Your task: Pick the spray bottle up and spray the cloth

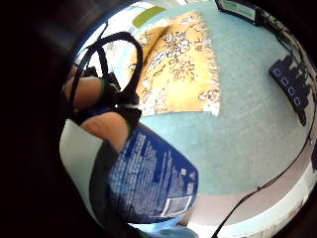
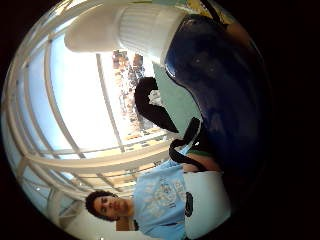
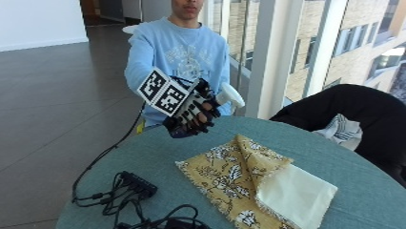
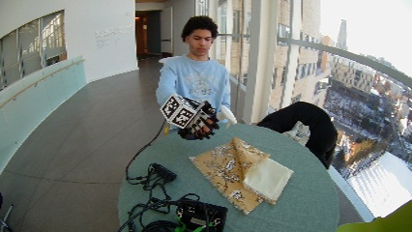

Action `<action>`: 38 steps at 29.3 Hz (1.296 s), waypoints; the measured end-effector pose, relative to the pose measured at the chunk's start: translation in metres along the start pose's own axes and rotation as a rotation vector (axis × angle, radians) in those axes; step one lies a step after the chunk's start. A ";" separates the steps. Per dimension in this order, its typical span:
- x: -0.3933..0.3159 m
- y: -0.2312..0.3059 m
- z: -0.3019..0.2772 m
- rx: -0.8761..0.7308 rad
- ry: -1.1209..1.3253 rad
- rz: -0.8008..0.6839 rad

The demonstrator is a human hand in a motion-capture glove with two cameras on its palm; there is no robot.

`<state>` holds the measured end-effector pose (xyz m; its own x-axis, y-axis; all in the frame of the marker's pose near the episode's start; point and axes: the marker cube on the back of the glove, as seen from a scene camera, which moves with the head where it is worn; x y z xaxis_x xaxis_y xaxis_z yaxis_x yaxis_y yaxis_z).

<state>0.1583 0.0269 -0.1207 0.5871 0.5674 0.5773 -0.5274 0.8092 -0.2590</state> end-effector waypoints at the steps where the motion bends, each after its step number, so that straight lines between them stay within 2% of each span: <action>1: -0.003 0.000 0.001 0.013 -0.004 -0.018; 11: -0.054 0.001 0.030 0.136 -0.090 -0.275; 20: -0.129 -0.009 0.097 0.168 -0.209 -0.526; 38: -0.181 -0.046 0.243 0.135 -0.297 -0.684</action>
<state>-0.0724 -0.1502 -0.0252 0.6302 -0.1347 0.7647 -0.1874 0.9293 0.3181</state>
